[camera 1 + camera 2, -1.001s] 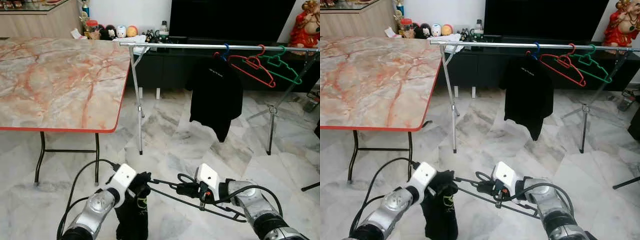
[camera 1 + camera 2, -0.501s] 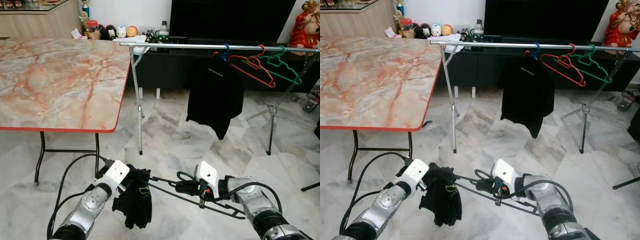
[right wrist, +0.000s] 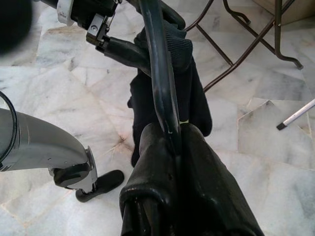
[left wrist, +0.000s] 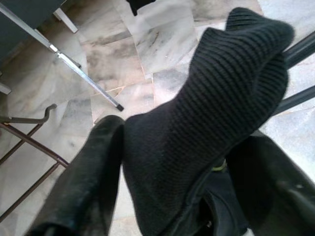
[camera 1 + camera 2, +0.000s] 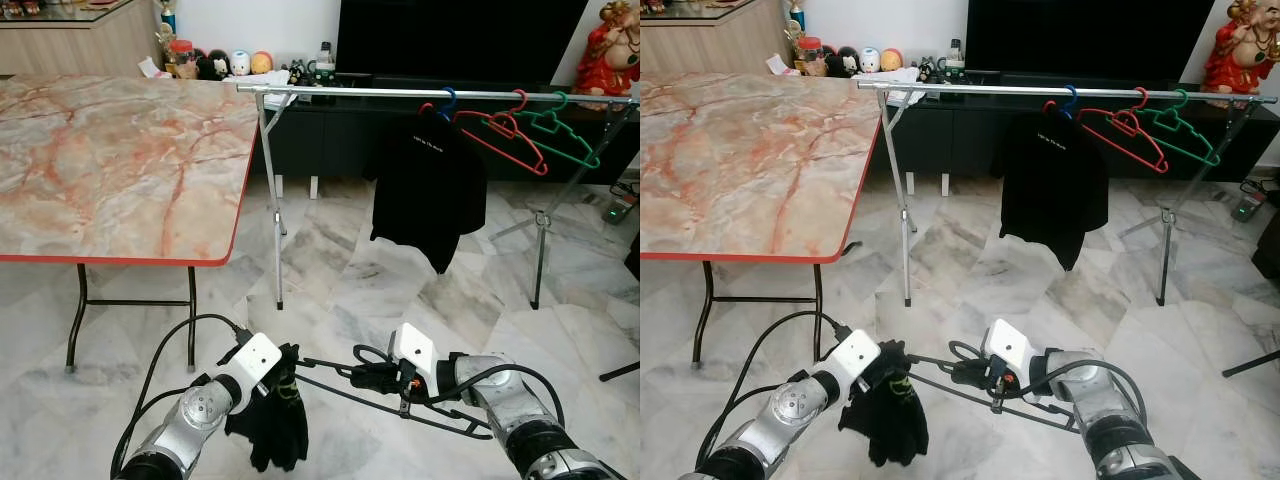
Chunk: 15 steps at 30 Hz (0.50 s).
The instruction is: Hang hanger
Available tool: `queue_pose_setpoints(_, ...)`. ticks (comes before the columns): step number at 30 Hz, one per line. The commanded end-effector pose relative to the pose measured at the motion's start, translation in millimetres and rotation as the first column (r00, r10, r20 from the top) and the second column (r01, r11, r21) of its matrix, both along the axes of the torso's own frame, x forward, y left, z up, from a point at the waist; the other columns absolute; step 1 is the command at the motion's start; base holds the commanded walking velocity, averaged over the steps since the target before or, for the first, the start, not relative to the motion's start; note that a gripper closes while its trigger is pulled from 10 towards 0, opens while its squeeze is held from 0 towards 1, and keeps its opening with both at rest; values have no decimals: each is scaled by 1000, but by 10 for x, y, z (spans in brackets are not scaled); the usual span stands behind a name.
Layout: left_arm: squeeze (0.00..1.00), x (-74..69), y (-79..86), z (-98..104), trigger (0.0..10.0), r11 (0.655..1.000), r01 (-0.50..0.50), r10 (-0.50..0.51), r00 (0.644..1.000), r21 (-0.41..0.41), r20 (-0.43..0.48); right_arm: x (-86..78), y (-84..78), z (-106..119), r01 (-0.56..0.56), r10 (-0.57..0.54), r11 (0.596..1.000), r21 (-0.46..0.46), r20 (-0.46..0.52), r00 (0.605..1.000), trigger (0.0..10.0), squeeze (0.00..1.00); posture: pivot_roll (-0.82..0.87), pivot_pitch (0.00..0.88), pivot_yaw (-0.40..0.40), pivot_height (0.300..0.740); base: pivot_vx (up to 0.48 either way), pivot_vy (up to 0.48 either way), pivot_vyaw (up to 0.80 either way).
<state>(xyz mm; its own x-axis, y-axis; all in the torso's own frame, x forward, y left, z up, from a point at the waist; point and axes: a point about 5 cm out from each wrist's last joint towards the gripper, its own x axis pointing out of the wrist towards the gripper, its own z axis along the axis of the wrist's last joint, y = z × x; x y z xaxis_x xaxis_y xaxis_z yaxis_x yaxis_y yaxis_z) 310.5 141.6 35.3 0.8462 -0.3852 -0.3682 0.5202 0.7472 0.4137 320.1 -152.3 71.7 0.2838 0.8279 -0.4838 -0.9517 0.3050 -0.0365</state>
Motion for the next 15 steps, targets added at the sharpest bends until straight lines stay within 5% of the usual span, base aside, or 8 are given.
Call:
queue_pose_setpoints(1, 0, -25, 34, -39, 0, 1000, -7, 7, 1000, 4, -14, 56, 38, 113, -12, 11, 1000, 28, 48, 999, 0, 0, 34, 66, -50, 740, 0, 0, 0)
queue_pose_setpoints(15, 0, -50, 175, -49, 0, 995, 40, -37, 999, 90, -37, 7, 1, 17, -16, 17, 999, -32, 34, 999, 0, 0, 42, 68, -53, 740, 0, 0, 0)
